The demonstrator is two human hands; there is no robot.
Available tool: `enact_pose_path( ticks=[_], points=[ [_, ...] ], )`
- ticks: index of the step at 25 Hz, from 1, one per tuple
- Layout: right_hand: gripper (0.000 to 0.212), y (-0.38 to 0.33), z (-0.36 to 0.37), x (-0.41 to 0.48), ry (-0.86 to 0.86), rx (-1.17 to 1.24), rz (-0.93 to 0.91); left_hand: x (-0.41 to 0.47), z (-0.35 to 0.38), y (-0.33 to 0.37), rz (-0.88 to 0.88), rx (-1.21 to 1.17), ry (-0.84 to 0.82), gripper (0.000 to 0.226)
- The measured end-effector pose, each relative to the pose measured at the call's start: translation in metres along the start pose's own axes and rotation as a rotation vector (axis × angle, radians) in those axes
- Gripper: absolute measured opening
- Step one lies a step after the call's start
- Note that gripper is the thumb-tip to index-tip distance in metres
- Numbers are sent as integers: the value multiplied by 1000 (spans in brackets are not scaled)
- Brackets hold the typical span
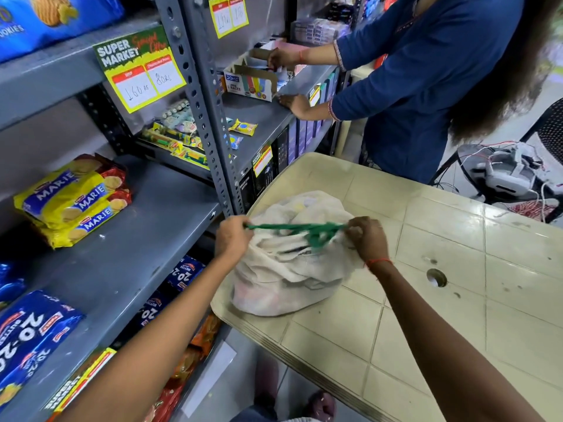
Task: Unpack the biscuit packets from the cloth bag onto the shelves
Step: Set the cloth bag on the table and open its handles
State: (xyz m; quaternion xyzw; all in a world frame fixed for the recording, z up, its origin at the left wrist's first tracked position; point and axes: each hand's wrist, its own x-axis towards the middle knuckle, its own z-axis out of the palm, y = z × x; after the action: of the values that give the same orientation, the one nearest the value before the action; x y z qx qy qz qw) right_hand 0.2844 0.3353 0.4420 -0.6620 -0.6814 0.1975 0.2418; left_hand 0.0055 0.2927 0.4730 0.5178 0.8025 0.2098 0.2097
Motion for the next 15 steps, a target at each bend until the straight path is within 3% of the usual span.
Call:
enact_pose_path(
  ticks=[3,5,8,10,12,13,15],
  points=[
    [26,4,-20,17,216,290,395,9,-15,-34,-193,47,-40,14],
    [26,-7,-14,17,272,250,389,12,-16,-41,-258,131,-152,25],
    [22,-31,6,12,319,226,234,9,-2,-18,12,337,-261,66],
    [19,-36,7,17,180,278,173,4,12,2,148,366,-314,82],
    [17,-30,-7,32,-70,281,180,9,15,10,110,324,-377,70],
    [17,-22,-18,40,-117,306,220,14,11,9,71,256,-366,56],
    [18,-3,-46,58,31,448,370,23,-5,-2,-25,89,-213,27]
  ],
)
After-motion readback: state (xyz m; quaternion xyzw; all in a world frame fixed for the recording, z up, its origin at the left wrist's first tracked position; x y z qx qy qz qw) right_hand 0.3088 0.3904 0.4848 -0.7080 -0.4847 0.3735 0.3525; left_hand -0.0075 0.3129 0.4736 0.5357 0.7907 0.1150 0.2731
